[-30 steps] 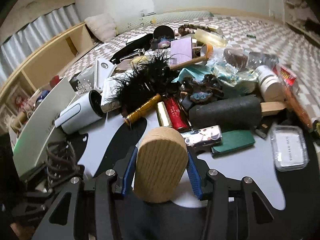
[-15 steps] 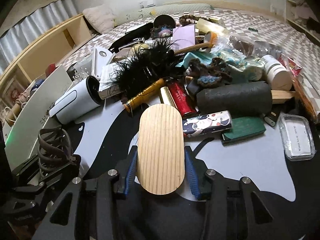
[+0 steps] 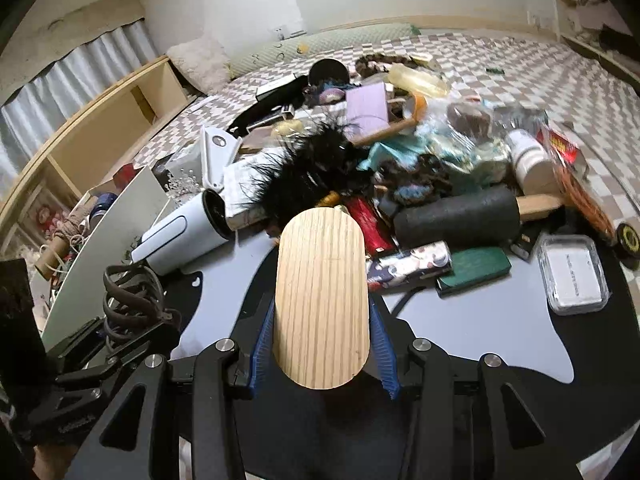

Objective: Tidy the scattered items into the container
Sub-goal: 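Lift the wooden block with the right gripper while the left gripper carries the spiral toward the box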

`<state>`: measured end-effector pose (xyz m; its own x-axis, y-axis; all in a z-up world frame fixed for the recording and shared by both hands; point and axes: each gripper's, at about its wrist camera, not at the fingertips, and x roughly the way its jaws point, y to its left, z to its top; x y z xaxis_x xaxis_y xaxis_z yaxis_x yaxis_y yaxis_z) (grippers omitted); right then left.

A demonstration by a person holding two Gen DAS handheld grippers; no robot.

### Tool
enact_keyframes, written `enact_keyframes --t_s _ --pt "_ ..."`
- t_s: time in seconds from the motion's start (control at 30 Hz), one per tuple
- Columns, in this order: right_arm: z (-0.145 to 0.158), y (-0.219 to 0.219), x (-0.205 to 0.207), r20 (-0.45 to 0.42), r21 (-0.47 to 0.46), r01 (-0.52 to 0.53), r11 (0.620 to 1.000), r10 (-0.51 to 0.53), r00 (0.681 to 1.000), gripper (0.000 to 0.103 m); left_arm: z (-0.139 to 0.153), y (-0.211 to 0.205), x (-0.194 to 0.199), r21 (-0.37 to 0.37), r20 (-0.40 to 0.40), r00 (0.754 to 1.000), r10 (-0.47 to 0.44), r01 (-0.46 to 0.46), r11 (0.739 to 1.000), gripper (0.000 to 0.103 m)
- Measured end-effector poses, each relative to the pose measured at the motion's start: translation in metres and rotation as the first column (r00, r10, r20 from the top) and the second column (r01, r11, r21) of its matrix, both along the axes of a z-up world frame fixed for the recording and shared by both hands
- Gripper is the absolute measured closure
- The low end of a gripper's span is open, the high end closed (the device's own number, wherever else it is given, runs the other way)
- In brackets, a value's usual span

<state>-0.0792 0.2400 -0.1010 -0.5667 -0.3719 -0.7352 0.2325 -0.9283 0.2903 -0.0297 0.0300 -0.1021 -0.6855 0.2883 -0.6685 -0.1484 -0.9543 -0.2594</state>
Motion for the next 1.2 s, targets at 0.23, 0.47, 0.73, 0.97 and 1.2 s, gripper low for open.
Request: enact_keyframes --t_s 0.23,0.47,0.73,0.97,1.2 --pt "0.020 -0.021 0.001 -0.028 -0.025 -0.013 1.000 0.012 1.000 0.057 0.020 -0.017 0.005 0.002 -0.044 0.999 0.030 -0.030 1.000 0.034" --pt "0.049 -0.042 -0.001 -0.074 -0.047 -0.042 0.998 0.038 0.997 0.057 0.044 -0.040 0.016 0.009 -0.099 0.993 0.065 -0.065 0.998 0.034" --pt "0.077 -0.079 -0.005 -0.124 -0.059 -0.104 0.993 0.096 0.988 0.057 0.069 -0.075 0.030 0.014 -0.152 0.978 0.142 -0.141 0.990 0.034" --pt "0.089 -0.118 -0.009 -0.149 -0.058 -0.169 0.984 0.159 0.976 0.057 0.082 -0.109 0.038 0.020 -0.179 0.961 0.212 -0.212 0.977 0.034" --pt "0.097 -0.153 -0.013 -0.151 -0.085 -0.224 0.971 0.210 0.966 0.057 0.087 -0.140 0.043 0.013 -0.194 0.937 0.289 -0.292 0.956 0.034"
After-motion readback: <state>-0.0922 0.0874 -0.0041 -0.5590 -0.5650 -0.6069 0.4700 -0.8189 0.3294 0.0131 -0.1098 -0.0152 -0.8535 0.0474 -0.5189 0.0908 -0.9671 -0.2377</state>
